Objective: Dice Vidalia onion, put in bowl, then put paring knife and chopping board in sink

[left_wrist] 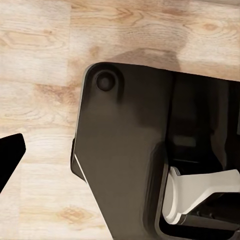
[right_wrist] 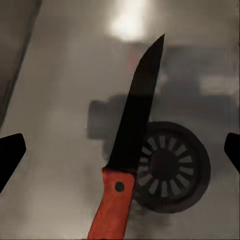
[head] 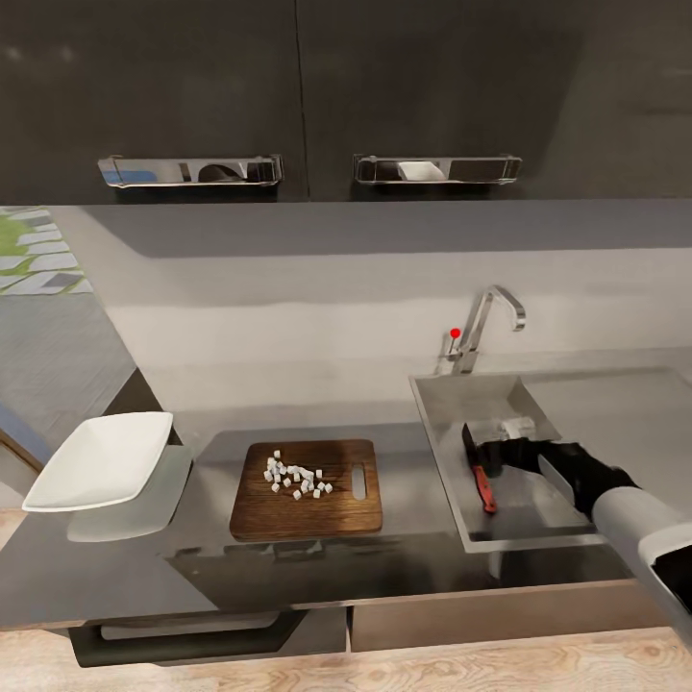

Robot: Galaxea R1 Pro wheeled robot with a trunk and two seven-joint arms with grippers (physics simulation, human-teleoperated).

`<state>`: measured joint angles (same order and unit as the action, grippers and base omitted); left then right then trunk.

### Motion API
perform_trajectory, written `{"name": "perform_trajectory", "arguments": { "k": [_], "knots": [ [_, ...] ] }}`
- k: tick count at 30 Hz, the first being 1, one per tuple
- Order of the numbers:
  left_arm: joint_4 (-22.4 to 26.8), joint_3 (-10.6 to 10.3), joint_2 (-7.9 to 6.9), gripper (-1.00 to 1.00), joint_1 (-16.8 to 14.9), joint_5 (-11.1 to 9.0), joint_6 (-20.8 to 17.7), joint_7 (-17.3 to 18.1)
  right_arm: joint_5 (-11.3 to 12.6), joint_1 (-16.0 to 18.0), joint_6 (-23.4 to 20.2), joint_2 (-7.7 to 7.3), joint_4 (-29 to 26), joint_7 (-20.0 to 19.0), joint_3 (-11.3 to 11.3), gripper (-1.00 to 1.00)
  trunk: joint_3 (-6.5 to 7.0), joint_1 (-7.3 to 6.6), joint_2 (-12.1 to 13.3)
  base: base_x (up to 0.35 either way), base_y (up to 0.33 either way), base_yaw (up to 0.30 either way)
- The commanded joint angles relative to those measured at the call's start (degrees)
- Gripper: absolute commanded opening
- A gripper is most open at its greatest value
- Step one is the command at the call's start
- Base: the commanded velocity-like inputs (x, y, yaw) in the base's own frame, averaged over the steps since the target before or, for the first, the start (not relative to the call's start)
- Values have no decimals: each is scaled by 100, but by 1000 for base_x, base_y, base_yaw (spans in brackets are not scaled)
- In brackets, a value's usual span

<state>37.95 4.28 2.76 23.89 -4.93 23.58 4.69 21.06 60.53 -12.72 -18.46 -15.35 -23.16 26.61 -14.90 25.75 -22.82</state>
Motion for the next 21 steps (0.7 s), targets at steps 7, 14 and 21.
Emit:
{"name": "perform_trajectory", "arguments": {
  "k": [7, 14, 21],
  "knots": [
    [2, 20, 5, 100, 2, -51, -3, 49, 202, 3, -1081, -466, -1572, -21, 31, 100, -10, 4, -10, 0, 0, 0],
    [7, 20, 11, 100, 2, -51, -6, 49, 469, 3, -1142, -833, -2428, -22, 44, 100, -10, 4, -10, 0, 0, 0],
    [2, 20, 14, 100, 2, -51, -11, 49, 592, -40, -919, -863, -2657, 53, 41, 100, -10, 4, -10, 0, 0, 0]
  ]
}}
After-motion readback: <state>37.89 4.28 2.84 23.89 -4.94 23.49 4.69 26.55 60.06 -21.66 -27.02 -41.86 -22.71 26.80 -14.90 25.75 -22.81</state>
